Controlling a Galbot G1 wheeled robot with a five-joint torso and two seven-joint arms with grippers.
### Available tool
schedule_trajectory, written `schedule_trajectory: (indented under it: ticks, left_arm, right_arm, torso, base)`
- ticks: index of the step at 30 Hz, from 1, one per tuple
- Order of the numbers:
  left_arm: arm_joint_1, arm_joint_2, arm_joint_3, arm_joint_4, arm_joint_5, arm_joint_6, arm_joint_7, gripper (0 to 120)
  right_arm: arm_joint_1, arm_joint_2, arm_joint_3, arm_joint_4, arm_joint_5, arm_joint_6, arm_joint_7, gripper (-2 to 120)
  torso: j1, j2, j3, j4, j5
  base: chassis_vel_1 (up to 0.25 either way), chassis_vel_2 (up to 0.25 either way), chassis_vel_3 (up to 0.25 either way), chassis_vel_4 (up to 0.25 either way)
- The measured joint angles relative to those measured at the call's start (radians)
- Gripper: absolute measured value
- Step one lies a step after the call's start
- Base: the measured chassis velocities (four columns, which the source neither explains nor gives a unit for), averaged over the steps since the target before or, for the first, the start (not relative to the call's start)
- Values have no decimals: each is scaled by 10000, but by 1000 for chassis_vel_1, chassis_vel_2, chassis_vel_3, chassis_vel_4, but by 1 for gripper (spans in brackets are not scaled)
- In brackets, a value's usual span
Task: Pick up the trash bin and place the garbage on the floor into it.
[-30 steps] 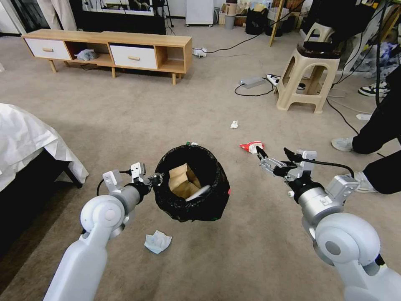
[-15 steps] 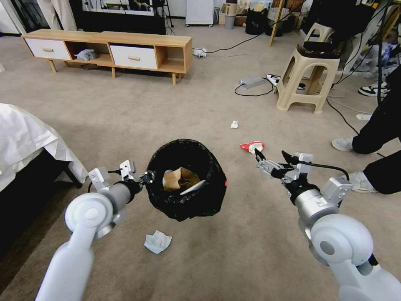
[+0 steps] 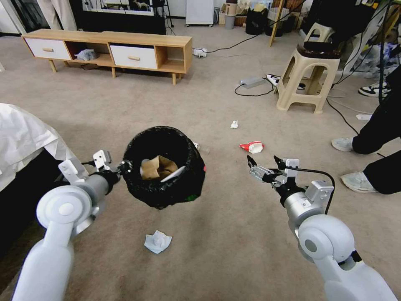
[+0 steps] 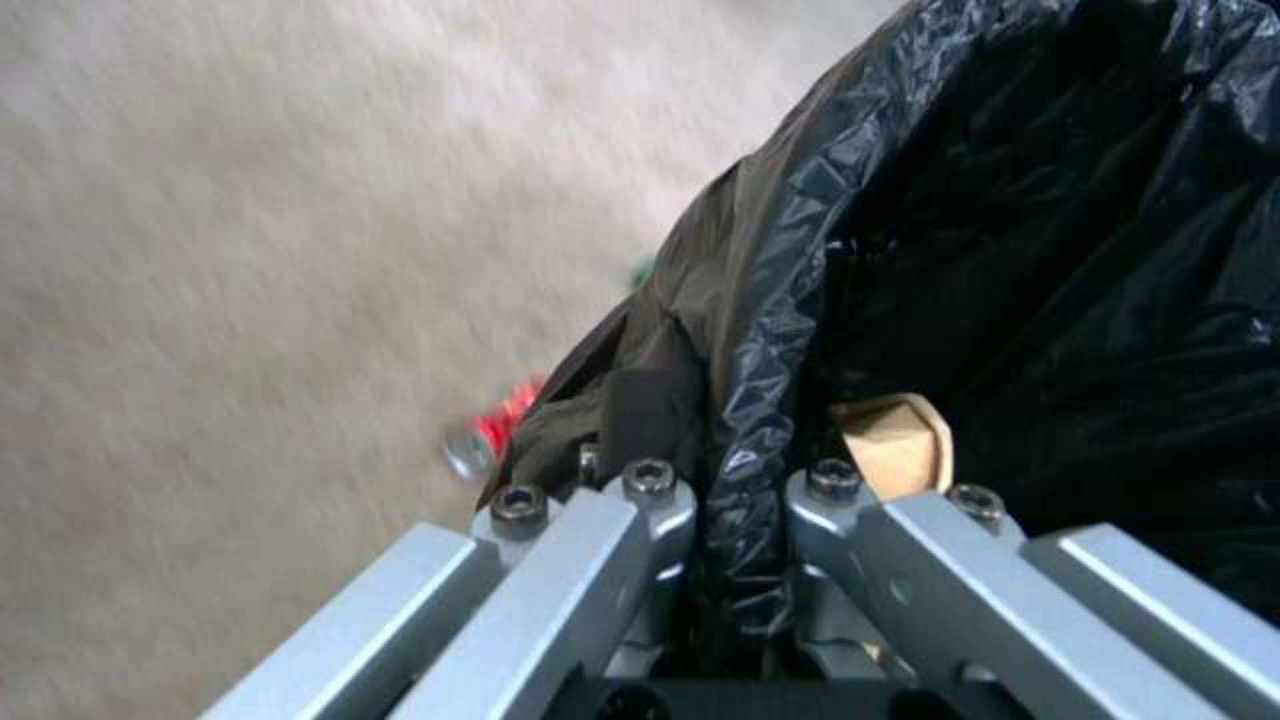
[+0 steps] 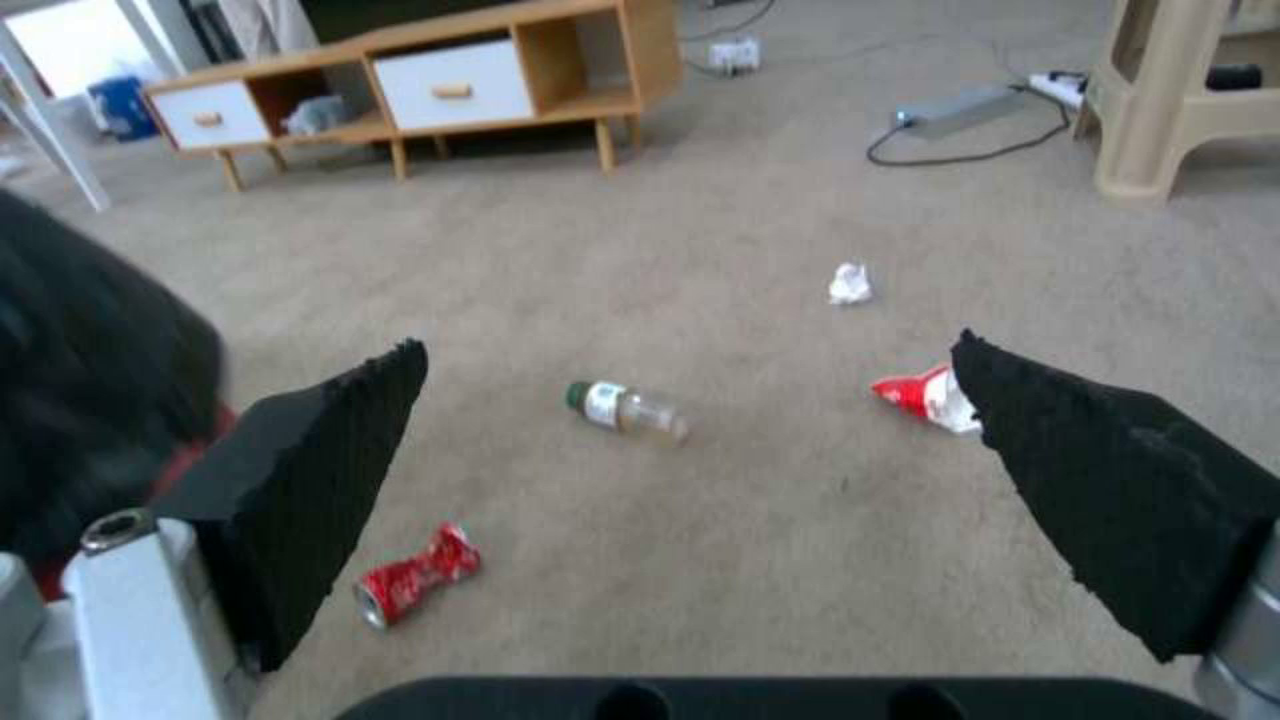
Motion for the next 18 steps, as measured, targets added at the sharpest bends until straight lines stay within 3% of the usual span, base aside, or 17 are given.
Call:
schedule_trajectory:
  ticks: [10, 18]
  left_arm:
    - [-76, 388, -1179, -332, 175, -9, 218, 0]
    - [123, 407, -1721, -635, 283, -13, 289, 0]
  right_arm:
    - [319, 82, -999, -1097, -735, 258, -114, 100]
    - [1032, 315, -2527, -2316, -1104, 313, -120, 100]
  torso:
    - [0, -1, 0, 1, 1]
    - [0, -1, 0, 2, 1]
  base:
    - [0, 0, 0, 0]
    - [0, 0, 0, 0]
